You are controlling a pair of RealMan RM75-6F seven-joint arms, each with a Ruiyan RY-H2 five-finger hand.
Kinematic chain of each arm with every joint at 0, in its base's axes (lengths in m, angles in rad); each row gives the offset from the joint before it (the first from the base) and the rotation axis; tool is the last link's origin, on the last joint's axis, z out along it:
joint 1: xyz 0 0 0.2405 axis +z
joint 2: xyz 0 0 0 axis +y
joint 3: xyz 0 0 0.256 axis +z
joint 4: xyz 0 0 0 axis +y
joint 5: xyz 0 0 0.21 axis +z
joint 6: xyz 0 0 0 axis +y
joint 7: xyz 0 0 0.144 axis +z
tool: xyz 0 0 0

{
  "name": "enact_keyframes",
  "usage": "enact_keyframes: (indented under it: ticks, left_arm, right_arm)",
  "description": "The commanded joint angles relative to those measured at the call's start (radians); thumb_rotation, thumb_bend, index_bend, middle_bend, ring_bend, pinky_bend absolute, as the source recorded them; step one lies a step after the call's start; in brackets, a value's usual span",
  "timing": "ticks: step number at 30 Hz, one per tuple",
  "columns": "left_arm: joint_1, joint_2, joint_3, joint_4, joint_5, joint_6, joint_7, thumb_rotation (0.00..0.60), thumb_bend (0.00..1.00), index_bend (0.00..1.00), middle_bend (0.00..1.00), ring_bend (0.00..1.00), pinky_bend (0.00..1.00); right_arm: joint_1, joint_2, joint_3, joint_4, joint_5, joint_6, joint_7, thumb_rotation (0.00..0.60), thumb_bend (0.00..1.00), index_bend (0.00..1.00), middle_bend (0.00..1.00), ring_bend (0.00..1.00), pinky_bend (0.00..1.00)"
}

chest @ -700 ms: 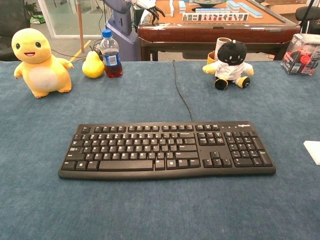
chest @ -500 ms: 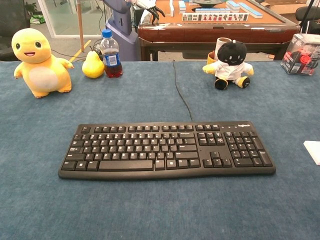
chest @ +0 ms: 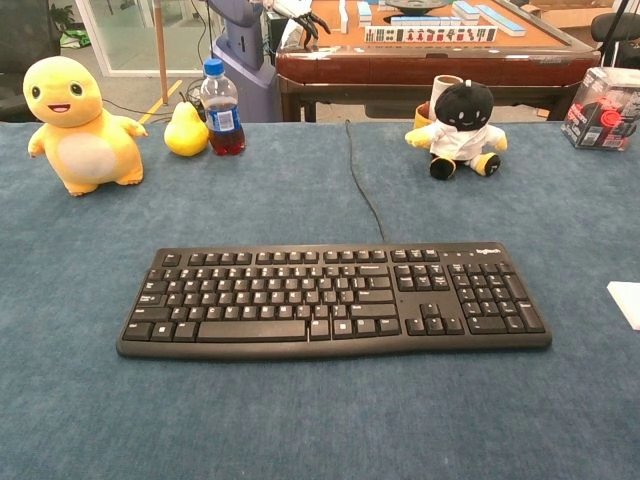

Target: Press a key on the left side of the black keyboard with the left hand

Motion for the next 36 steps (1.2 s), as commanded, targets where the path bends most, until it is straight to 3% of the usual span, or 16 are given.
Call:
enact_keyframes:
  ticks: [1,7,9,11,16,21,32,36]
  left_arm:
    - [-0.02,-0.004,0.012,-0.009,0.03,-0.021,-0.007,0.6,0.34,0.27,0.55,0.65,0.95]
    - [-0.083,0.022,0.02,-0.062,0.051,-0.12,-0.009,0.6,0.34,0.27,0.85,0.87,1.0]
    - [-0.105,0.037,0.024,-0.095,0.039,-0.169,0.005,0.6,0.38,0.25,0.95,0.95,1.0]
    - [-0.126,0.055,0.027,-0.132,0.027,-0.215,0.02,0.6,0.44,0.24,1.0,0.99,1.0]
    - [-0.19,0.087,0.023,-0.218,-0.012,-0.331,0.083,0.6,0.51,0.22,1.0,1.0,1.0]
    - [-0.244,0.089,0.009,-0.281,-0.053,-0.414,0.055,0.6,0.52,0.22,1.0,1.0,1.0]
    - [-0.333,0.036,-0.023,-0.303,-0.174,-0.517,0.17,0.6,0.54,0.19,1.0,1.0,1.0]
    - [-0.359,-0.003,-0.033,-0.282,-0.236,-0.537,0.222,0.6,0.61,0.19,1.0,1.0,1.0]
  right_arm:
    - [-0.011,0.005,0.003,-0.008,-0.003,0.02,-0.001,0.6,0.31,0.43,0.39,0.33,0.56]
    - [-0.016,0.012,0.005,-0.015,-0.003,0.03,0.0,0.6,0.31,0.43,0.39,0.33,0.56]
    - [-0.015,0.013,0.004,-0.015,-0.004,0.026,0.0,0.6,0.31,0.43,0.39,0.33,0.56]
    - [-0.014,0.013,0.004,-0.014,-0.002,0.021,0.0,0.6,0.31,0.43,0.4,0.33,0.56]
    - [-0.012,0.014,0.005,-0.013,0.006,0.01,-0.003,0.6,0.31,0.43,0.4,0.34,0.56]
    - [-0.02,0.021,0.003,-0.023,0.008,0.016,-0.008,0.6,0.31,0.43,0.41,0.35,0.56]
    - [-0.019,0.034,0.008,-0.034,0.017,0.008,-0.003,0.6,0.31,0.43,0.42,0.35,0.56]
    - [-0.02,0.04,0.009,-0.039,0.018,0.008,-0.002,0.6,0.31,0.43,0.42,0.35,0.56]
